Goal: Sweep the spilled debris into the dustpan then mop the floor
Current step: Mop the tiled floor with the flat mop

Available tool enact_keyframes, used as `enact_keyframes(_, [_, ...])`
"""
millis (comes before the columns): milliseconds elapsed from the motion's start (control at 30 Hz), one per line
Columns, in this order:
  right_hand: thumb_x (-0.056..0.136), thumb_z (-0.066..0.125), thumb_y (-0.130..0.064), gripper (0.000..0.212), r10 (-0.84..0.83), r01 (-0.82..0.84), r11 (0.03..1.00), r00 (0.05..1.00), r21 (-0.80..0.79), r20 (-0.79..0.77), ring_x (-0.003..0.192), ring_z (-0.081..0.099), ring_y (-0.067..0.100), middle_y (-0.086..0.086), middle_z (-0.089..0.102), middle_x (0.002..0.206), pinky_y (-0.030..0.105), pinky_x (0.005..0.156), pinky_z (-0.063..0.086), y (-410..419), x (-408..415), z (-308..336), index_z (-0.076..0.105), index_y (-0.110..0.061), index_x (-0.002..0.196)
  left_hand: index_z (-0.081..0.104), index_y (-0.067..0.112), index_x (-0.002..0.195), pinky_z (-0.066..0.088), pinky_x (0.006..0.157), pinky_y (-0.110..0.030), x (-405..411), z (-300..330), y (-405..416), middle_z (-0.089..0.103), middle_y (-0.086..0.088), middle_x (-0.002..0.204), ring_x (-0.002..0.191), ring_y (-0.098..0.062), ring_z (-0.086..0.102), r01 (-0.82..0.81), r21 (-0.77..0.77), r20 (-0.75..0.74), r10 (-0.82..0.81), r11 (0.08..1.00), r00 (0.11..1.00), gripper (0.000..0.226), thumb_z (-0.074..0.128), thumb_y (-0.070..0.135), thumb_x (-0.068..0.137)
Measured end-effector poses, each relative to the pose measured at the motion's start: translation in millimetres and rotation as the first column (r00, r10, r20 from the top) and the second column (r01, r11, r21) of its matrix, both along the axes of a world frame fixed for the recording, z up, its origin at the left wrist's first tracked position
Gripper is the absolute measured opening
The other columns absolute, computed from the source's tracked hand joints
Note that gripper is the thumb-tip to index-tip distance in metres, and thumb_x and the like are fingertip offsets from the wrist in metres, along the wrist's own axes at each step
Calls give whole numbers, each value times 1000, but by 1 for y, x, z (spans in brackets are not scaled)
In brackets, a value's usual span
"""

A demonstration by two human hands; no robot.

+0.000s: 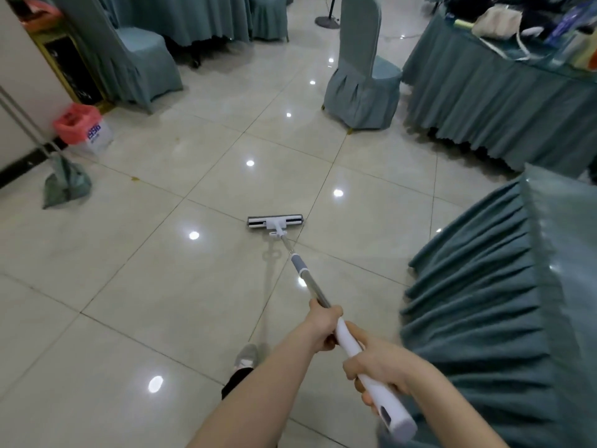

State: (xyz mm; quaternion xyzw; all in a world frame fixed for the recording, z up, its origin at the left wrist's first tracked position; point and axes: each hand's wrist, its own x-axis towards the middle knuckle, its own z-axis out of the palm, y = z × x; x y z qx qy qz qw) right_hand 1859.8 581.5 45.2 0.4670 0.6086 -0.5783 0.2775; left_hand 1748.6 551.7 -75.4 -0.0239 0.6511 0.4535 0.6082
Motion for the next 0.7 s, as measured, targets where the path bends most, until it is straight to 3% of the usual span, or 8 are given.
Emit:
enact_keyframes(100, [83,56,2,67,-14,14,999,1000,38,-4,48,54,16,14,59,80,31,51,55,-6,13,-4,34,-49,120,32,19,124,49,52,-28,13,1,-4,55,-10,98,71,-21,57,-68,6,58,68,998,996,41,51,17,88])
enact_keyframes(233, [77,51,1,75,-71,76,989,997,130,-39,43,54,18,8,60,64,30,47,52,-15,-7,-28,42,-48,132,42,20,125,54,58,-34,-9,-17,1,59,-11,106,81,-26,62,-111,5,-10,111,994,994,40,53,14,87])
enact_keyframes(367, [76,53,-1,83,-20,35,984,996,176,-85,55,58,10,-9,61,77,27,52,52,-16,-44,-53,36,-46,144,47,22,122,53,56,-31,-47,-34,6,59,-7,99,80,-25,62,-95,-25,-58,93,995,994,37,56,16,86])
enact_keyframes(433, [73,52,-2,83,-7,25,982,995,187,-97,56,59,11,-10,62,79,27,53,52,-3,-71,-65,38,-47,142,48,22,120,52,55,-31,-77,-42,19,61,-8,98,79,-25,62,-100,-26,-68,98,995,993,38,57,13,84])
enact_keyframes(500, [73,51,-1,92,21,-4,980,996,201,-83,56,60,11,-8,62,83,24,49,50,17,-104,-73,26,-54,144,45,24,115,52,55,-31,-112,-45,39,61,-9,99,77,-25,63,-105,-22,-42,104,994,994,38,56,10,82])
enact_keyframes(633, [71,55,-7,105,119,-95,969,989,228,-91,73,61,12,0,63,122,20,57,48,71,-194,-86,5,-59,146,34,33,117,57,56,-33,-206,-59,97,61,-16,98,70,-28,64,-191,-4,-8,191,982,982,58,54,-1,74])
enact_keyframes(700, [70,56,-7,105,151,-127,965,985,229,-89,71,63,12,-4,65,108,22,58,51,103,-249,-90,6,-57,148,35,30,125,61,61,-39,-263,-67,130,58,-16,88,57,-26,61,-228,20,44,227,973,973,59,51,-4,78])
